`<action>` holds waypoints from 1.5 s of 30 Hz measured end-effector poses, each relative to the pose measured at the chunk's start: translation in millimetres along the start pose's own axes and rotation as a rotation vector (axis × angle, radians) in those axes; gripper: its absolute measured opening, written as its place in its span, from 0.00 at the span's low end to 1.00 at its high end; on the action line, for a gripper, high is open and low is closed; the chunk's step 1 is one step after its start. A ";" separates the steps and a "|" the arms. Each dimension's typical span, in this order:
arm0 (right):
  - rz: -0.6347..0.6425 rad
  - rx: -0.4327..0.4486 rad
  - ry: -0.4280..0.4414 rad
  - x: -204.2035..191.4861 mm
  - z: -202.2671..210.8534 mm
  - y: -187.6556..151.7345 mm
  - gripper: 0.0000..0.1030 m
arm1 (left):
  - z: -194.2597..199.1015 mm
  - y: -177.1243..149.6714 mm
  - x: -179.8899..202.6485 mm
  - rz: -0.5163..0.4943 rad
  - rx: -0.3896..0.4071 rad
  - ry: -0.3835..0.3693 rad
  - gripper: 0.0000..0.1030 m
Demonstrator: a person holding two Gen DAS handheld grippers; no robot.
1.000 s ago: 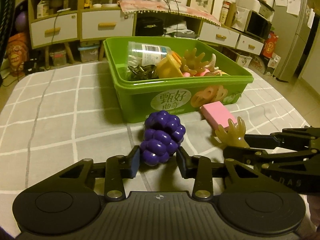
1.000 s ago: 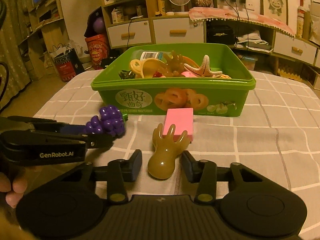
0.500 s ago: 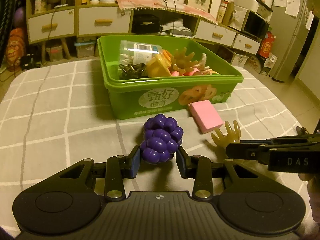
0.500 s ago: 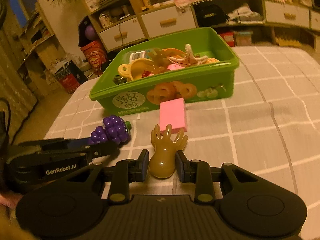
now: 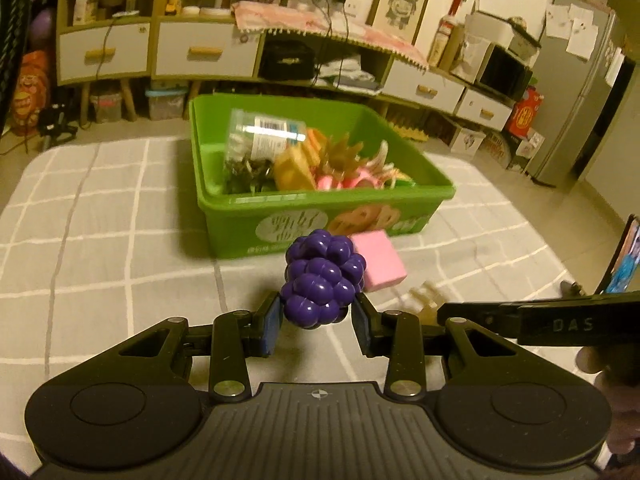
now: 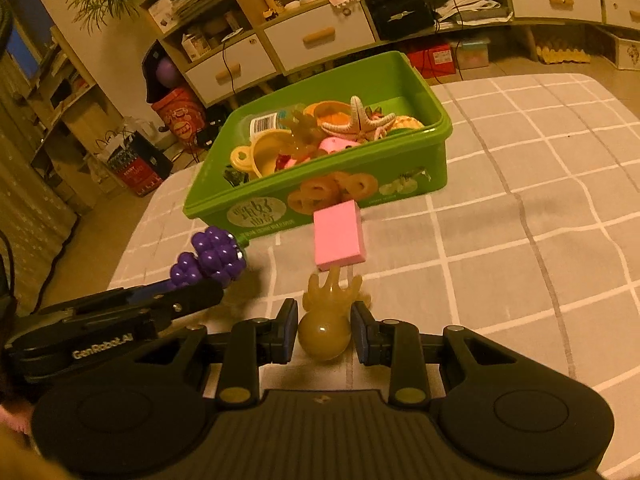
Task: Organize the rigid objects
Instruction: 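Carry the grapes with the left tool while the right tool carries the octopus over the bin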
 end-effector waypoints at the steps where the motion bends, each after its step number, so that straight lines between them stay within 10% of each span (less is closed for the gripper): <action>1: -0.007 0.000 0.004 -0.1 0.9 0.8 0.16 | 3.0 2.6 0.9 0.005 0.010 -0.005 0.41; 11: -0.139 -0.004 0.121 -6.3 15.7 21.5 0.15 | 13.0 26.7 7.5 -0.020 0.050 0.012 0.41; 26: -0.246 0.227 0.016 37.4 15.9 136.4 0.15 | -47.7 108.5 48.9 -0.070 0.108 0.030 0.41; 45: -0.276 0.229 -0.010 68.7 -19.7 137.5 0.16 | -116.5 112.7 55.8 -0.124 0.004 0.129 0.42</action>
Point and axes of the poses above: each gripper's, at about its wrist camera, not at the fingertips, and z roughly against the way its jaws point, x to its right, y to its top, the point moved 7 cm from there along -z, roughly the way its jaws point, and after that the axes turned 11 degrees about y, right-handed, at the moved point
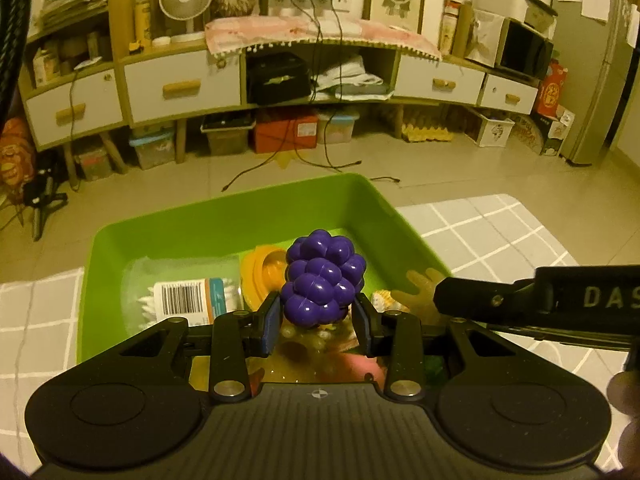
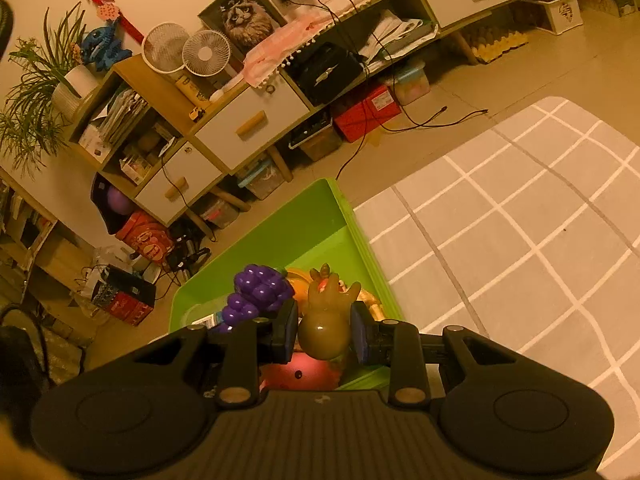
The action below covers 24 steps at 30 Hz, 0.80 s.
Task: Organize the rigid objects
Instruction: 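Carry the grapes with the left tool while the right tool carries the octopus over the bin, then open the left tool to drop the grapes while the right tool releases the octopus into the bin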
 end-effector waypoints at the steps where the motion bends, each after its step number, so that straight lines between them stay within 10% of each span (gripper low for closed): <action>1: 0.000 0.000 0.002 0.3 0.1 -0.1 0.16 | -0.2 0.0 -1.3 0.005 0.001 0.003 0.42; 24: -0.026 0.020 0.011 -7.9 23.4 1.9 0.34 | 22.9 1.7 1.8 0.024 0.067 0.013 0.71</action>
Point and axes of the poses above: each gripper's, at about its wrist camera, not at the fingertips, and z roughly against the way its jaws point, x to its right, y to its top, the point moved 7 cm from there along -z, roughly the way its jaws point, and after that the axes turned 11 degrees about y, right-handed, at the moved point
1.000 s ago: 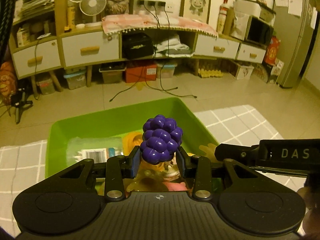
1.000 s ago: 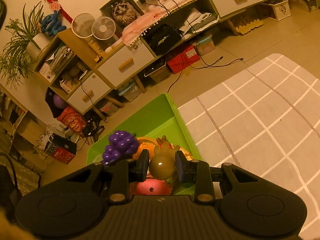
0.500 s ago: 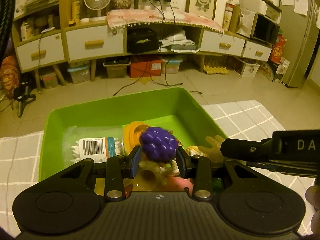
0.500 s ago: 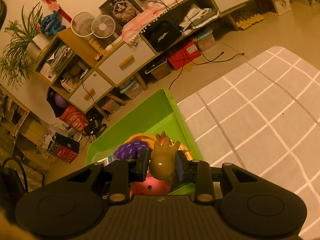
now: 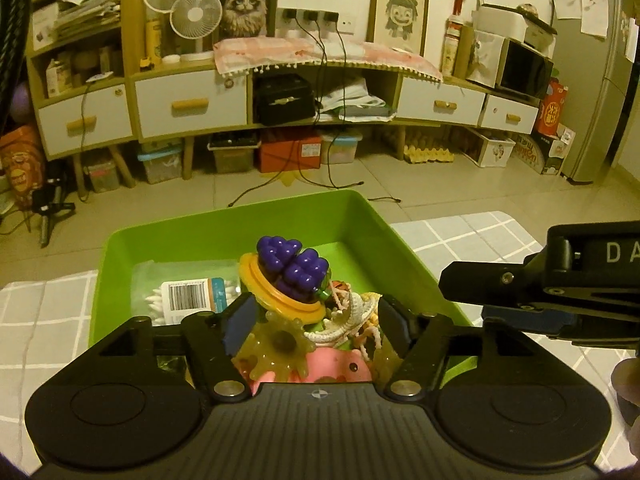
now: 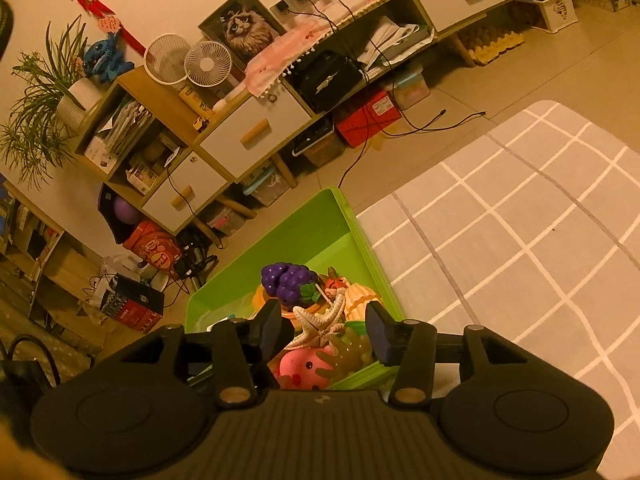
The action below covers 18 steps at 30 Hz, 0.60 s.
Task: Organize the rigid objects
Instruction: 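Open the left tool to drop the grapes while the right tool releases the octopus into the bin, then move the right tool back from the bin toward the pink block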
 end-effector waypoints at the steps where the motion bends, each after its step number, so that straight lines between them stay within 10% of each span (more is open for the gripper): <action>1: -0.001 0.000 -0.001 -0.1 1.3 -0.2 0.34 | 1.7 -0.4 -0.3 0.001 0.001 -0.001 0.72; 18: 0.003 -0.011 -0.031 -0.3 35.2 -14.7 0.56 | 43.1 -13.1 -9.6 0.066 0.012 -0.019 0.94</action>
Point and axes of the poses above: each gripper's, at about its wrist camera, not at the fingertips, and z roughly against the way its jaws point, x to its right, y to its top, the point moved 7 cm from there along -z, roughly the way its jaws point, and after that the axes turned 11 degrees about y, right-handed, at the moved point
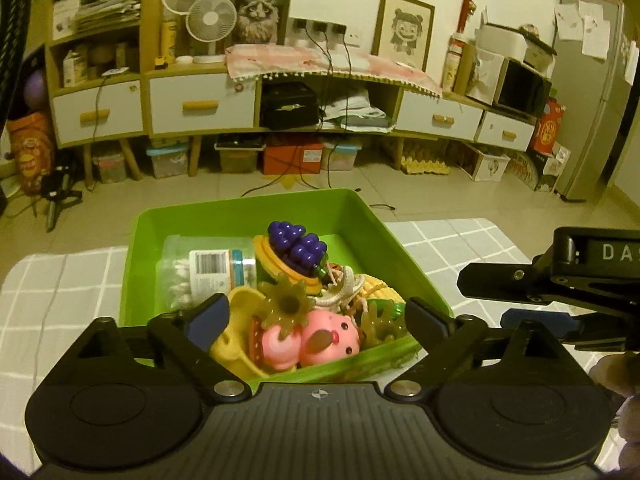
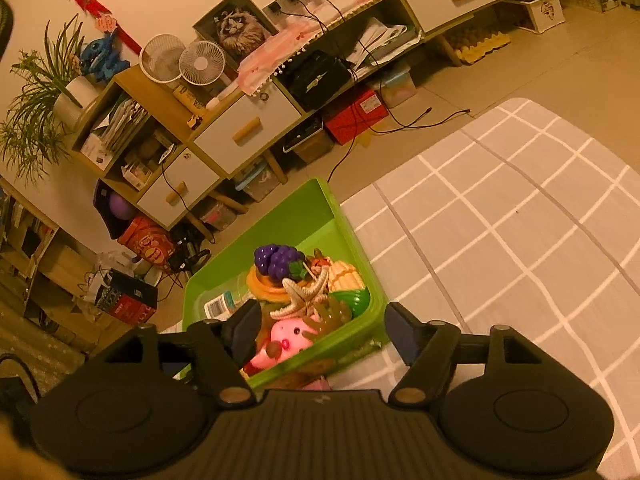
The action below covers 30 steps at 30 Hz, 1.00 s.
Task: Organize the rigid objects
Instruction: 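Move the right tool back from the bin toward the pink block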
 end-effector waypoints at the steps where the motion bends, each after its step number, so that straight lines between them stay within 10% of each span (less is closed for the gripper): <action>1: 0.004 -0.002 -0.003 -0.3 1.0 -1.4 0.57 | 2.7 -1.8 -1.4 0.005 0.000 0.000 0.95; 30: 0.224 -0.178 -0.107 17.3 -31.5 -81.0 0.65 | 37.3 -91.0 -48.2 -0.136 -0.110 0.139 0.98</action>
Point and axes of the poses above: each gripper's, at about its wrist camera, not at the fingertips, and z roughly against the way its jaws point, x to its right, y to its top, the point moved 7 cm from there along -z, roughly the way its jaws point, and after that the axes turned 11 degrees about y, right-handed, at the moved point
